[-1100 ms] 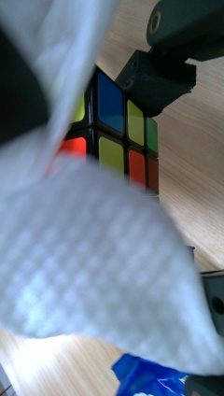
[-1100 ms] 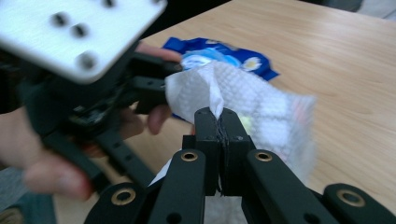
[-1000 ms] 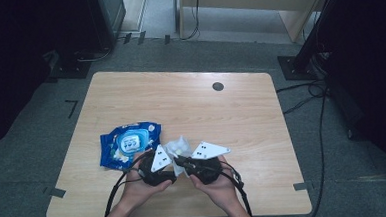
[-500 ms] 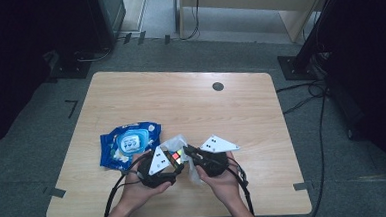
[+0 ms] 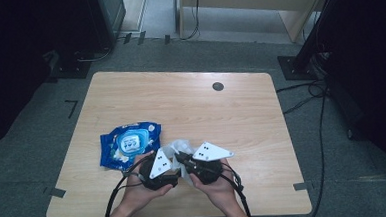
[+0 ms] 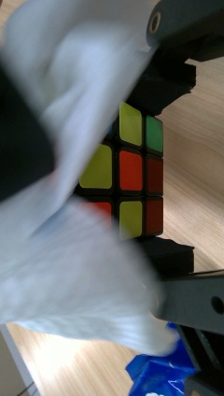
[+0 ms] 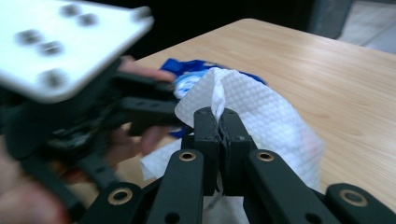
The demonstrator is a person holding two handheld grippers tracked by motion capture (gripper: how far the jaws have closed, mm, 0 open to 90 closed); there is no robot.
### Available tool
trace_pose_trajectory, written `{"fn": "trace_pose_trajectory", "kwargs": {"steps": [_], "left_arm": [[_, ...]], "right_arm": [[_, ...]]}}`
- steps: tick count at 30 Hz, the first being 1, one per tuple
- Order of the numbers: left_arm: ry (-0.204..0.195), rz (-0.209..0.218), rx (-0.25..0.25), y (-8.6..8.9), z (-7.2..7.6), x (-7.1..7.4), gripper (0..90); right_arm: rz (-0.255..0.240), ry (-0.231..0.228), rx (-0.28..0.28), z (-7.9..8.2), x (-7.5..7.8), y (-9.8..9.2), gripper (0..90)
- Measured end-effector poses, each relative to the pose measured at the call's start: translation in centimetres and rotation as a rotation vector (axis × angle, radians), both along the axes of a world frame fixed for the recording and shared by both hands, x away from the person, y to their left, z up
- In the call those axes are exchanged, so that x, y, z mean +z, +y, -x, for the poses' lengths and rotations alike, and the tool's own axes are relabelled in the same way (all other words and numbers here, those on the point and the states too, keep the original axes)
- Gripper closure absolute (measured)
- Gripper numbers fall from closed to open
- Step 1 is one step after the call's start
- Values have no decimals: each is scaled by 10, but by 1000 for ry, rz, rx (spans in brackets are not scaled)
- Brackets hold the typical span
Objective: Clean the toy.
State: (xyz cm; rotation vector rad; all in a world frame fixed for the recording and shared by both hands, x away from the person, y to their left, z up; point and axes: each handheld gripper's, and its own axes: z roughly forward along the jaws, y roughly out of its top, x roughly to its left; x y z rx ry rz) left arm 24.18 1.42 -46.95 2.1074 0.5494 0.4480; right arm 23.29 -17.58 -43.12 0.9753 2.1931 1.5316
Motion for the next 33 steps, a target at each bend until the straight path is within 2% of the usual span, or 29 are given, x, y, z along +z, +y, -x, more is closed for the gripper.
{"fn": "trace_pose_trajectory", "kwargs": {"steps": [5, 9, 11, 13, 18, 20, 23, 26, 30, 33], "left_arm": [[5, 23, 4, 6, -3, 2, 346], [6, 33, 13, 11, -6, 2, 346], [6, 24, 13, 11, -6, 2, 346], [2, 15, 11, 9, -5, 1, 346], [-3, 11, -2, 5, -2, 0, 346], [1, 21, -5, 5, -1, -1, 346], [-14, 22, -8, 5, 1, 0, 346], [-24, 32, -5, 6, 1, 1, 346], [-14, 53, 3, 10, -1, 1, 346], [-4, 76, 1, 13, -3, 2, 347]], "right_arm": [[-25, 12, -75, -7, 1, -19, 887], [-2, 2, -107, -9, 1, -28, 887], [-16, 8, -111, -10, 2, -32, 886], [-25, 3, -88, -7, 5, -30, 885], [-4, 3, 43, 4, 2, -3, 872], [-33, 22, 63, 5, 0, 2, 875], [-69, 33, 63, 2, -1, 1, 892], [-87, 27, 30, -2, -1, -5, 898], [-81, 14, -57, -7, 0, -20, 900], [-37, 11, -126, -12, -2, -32, 900]]}}
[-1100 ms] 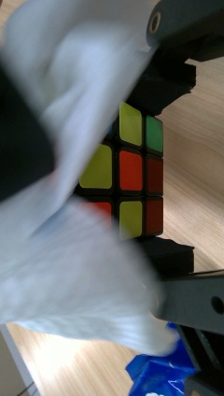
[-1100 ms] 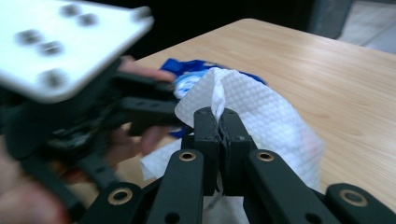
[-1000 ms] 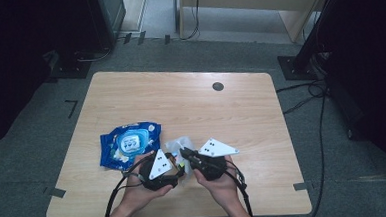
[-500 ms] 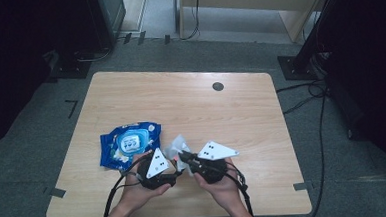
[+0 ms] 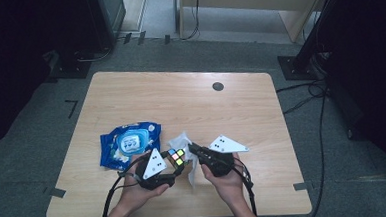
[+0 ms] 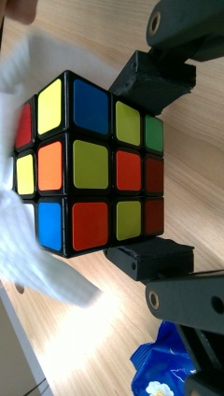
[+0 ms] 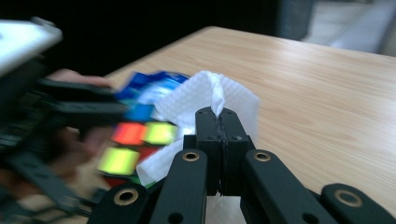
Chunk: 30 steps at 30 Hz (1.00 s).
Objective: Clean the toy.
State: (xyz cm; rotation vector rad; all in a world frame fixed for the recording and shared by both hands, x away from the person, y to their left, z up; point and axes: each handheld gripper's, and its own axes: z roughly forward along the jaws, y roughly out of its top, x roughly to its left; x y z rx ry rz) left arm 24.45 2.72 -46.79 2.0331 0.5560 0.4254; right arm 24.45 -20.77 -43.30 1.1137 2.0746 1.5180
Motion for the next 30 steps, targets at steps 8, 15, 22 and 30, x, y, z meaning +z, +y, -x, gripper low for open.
{"fn": "trace_pose_trajectory", "kwargs": {"steps": [8, 15, 22, 30], "left_arm": [[-3, -2, 2, 7, -3, -2, 347], [6, 11, 0, 9, -4, -1, 347], [6, 18, 4, 11, -4, 0, 347], [7, 24, 9, 12, -5, 0, 347]], "right_arm": [[109, 46, -96, -12, -26, -16, 900], [155, 101, -113, -19, -47, -17, 900], [154, 156, -110, -24, -62, -20, 899], [152, 158, -119, -24, -63, -23, 898]]}}
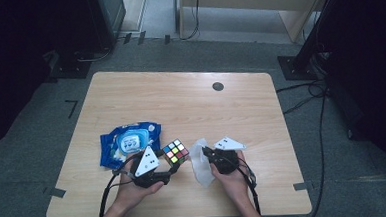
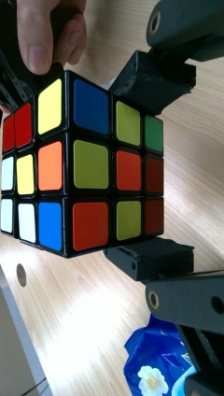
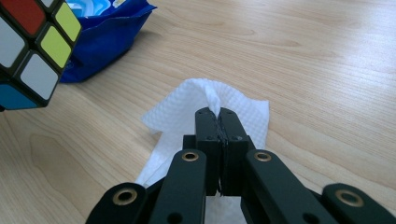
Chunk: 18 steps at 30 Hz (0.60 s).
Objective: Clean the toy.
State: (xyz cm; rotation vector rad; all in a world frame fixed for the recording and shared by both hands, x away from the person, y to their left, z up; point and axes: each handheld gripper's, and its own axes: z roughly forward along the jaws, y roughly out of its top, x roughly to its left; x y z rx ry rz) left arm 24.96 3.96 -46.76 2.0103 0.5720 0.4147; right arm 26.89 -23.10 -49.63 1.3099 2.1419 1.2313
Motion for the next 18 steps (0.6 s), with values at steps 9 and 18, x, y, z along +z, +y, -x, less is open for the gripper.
{"fn": "trace_pose_trajectory", "kwargs": {"steps": [9, 18], "left_arm": [[-2, 1, 1, 1, 0, 1, 347], [1, 1, 6, 2, -1, 0, 347]], "right_arm": [[16, -4, -4, 0, -1, 0, 890], [-31, -25, -31, 1, 5, -4, 616]]}}
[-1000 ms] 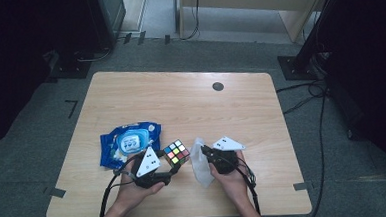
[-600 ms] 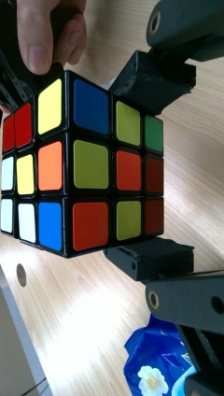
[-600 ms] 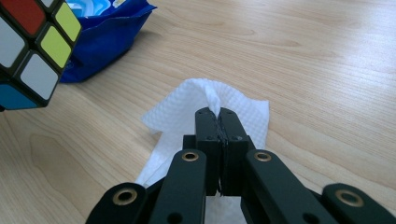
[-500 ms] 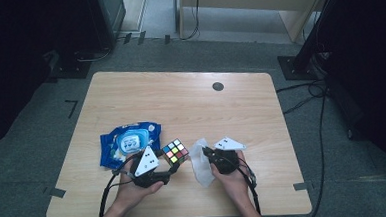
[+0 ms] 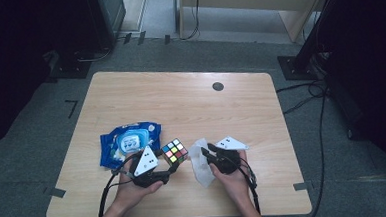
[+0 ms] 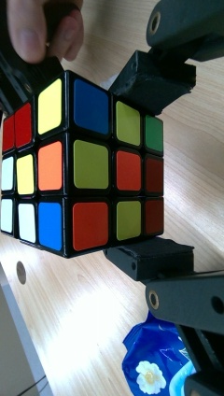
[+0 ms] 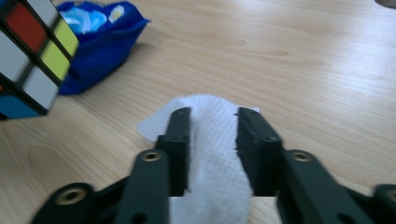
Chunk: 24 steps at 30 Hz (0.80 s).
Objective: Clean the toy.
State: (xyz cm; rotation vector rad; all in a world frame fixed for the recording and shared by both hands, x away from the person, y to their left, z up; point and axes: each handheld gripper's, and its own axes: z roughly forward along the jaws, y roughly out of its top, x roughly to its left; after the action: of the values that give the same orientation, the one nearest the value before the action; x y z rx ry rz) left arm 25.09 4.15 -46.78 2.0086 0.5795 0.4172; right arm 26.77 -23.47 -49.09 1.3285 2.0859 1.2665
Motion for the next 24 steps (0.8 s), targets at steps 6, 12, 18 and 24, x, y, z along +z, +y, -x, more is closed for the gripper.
{"fn": "trace_pose_trajectory", "kwargs": {"steps": [6, 12, 18, 24], "left_arm": [[2, -3, 7, 0, -1, -1, 346], [10, -3, 25, -1, -2, -1, 346], [3, -8, 24, -4, 0, -2, 347], [-1, -19, 25, -13, 4, -4, 346]], "right_arm": [[-102, -32, 30, 9, 21, 2, 434], [-182, -69, 147, 25, 45, 24, 338], [-199, -68, 192, 32, 54, 37, 314], [-172, -46, 190, 33, 47, 53, 258]]}}
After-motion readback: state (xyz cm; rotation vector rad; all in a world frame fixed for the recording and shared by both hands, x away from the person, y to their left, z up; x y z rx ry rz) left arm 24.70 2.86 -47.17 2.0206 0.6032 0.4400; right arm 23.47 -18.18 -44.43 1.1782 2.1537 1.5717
